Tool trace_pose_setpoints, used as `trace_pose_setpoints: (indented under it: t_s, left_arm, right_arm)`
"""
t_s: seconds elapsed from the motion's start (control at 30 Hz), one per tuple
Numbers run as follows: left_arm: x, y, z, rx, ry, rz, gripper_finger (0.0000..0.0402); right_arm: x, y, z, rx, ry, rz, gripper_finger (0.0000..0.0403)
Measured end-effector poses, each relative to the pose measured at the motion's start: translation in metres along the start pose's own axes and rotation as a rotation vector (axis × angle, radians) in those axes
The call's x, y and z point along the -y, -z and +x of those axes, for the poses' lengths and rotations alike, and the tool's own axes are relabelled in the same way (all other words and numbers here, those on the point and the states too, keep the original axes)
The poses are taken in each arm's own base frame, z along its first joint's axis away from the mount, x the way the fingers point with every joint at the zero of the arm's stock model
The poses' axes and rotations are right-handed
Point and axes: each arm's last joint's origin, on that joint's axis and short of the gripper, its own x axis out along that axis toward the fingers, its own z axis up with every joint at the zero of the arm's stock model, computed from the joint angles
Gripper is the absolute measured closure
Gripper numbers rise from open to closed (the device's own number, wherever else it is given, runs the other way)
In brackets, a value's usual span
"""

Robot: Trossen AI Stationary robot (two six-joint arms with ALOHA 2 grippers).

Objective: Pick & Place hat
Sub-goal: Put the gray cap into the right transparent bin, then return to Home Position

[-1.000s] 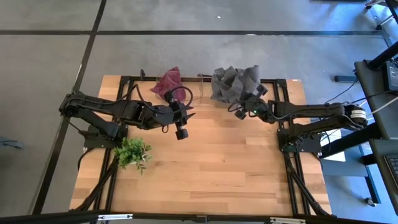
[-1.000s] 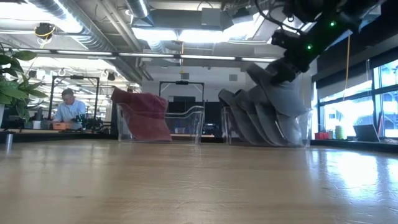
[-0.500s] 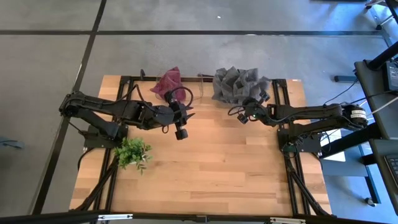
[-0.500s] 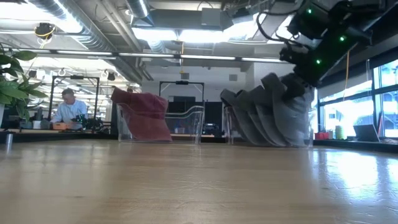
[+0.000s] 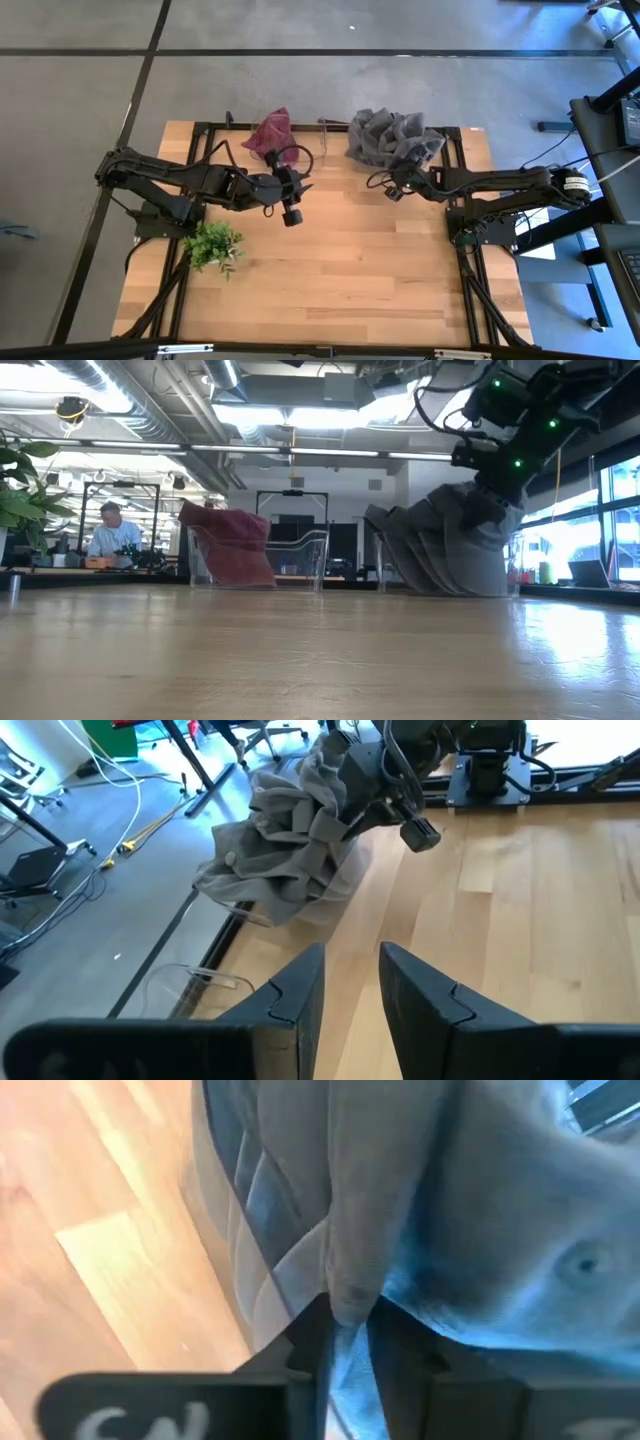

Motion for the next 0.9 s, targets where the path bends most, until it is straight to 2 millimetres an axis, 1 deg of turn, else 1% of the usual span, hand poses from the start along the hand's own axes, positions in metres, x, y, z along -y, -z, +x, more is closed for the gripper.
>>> trace_pose_setpoints:
  t_s: [0.07,0.17,0.33,0.43,0.53,0.6,0.7,0.8,0.9]
  left_arm:
    - [0.000,0.000,0.000,0.002,0.000,-0.002,0.0306]
    - [0.000,0.000,0.000,0.002,0.000,-0.002,0.0306]
    - [0.000,0.000,0.000,0.002,-0.001,-0.002,0.0306]
    - [0.000,0.000,0.000,0.003,-0.011,-0.005,0.0306]
    - [-0.005,0.000,-0.004,0.007,-0.070,-0.023,0.0306]
    - [-0.014,-0.001,-0.015,0.019,-0.087,-0.056,0.0306]
    - [-0.030,0.002,-0.038,0.055,-0.070,-0.123,0.0306]
    - [-0.040,0.018,-0.056,0.127,-0.036,-0.181,0.0306]
    - [-0.048,0.039,-0.073,0.234,0.053,-0.263,0.0306]
  right_arm:
    - [0.002,-0.006,-0.003,0.007,0.005,-0.020,0.0329]
    - [0.006,-0.016,-0.008,0.011,0.001,0.014,0.0306]
    - [0.012,-0.027,-0.015,0.001,-0.009,0.023,0.0256]
    - [0.015,-0.035,-0.022,-0.004,-0.040,0.077,0.0235]
    - [0.018,-0.051,-0.034,0.039,-0.091,0.157,0.0224]
    - [0.019,-0.059,-0.047,0.080,-0.168,0.194,0.0222]
    - [0.019,-0.061,-0.069,0.164,-0.296,0.206,0.0221]
    - [0.021,-0.053,-0.094,0.246,-0.385,0.241,0.0221]
    - [0.022,-0.035,-0.117,0.339,-0.520,0.262,0.0221]
